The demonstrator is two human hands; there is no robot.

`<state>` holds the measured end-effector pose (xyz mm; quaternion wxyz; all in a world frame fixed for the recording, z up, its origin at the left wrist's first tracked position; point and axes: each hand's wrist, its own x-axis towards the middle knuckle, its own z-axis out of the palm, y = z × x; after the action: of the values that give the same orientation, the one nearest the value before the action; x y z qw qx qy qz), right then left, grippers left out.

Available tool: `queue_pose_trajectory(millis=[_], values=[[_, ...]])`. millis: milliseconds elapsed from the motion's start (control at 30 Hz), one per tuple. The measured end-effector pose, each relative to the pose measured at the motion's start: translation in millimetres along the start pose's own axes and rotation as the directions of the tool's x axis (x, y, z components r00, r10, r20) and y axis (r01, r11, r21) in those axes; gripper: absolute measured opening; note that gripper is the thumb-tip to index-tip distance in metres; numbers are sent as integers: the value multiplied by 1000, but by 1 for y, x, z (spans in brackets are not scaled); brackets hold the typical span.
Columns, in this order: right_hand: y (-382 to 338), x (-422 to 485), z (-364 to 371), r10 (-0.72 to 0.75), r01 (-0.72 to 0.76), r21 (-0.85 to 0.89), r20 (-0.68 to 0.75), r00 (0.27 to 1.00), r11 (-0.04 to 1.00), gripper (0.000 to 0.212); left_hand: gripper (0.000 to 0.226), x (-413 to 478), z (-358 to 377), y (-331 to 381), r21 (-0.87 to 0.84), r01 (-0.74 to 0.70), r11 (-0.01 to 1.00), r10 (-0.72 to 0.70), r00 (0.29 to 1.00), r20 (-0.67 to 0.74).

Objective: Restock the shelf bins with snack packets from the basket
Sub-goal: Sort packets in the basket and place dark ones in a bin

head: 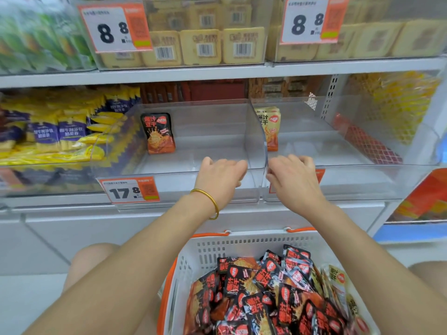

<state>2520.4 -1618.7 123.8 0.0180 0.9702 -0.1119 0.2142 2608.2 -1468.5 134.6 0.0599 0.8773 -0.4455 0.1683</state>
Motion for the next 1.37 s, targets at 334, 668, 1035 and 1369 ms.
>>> queue_pose_trajectory(millis=[334,668,1035,1369], values=[[-6,-5,0,-13,12,-94,-11,1000,995,18,12,-4,6,1,65,15,998,-19,998,58],[-14,-95,70,46,-90,235,187,981,968,22,29,-85,64,29,-19,-171,985,141,867,-477],[-16,-117,180,-40,-62,120,695,718,991,47,24,-113,110,18,-117,37,992,-8,972,236],[-24,-63,128,-161,-464,684,641,751,563,14,38,-111,109,12,-441,512,737,-201,789,580]])
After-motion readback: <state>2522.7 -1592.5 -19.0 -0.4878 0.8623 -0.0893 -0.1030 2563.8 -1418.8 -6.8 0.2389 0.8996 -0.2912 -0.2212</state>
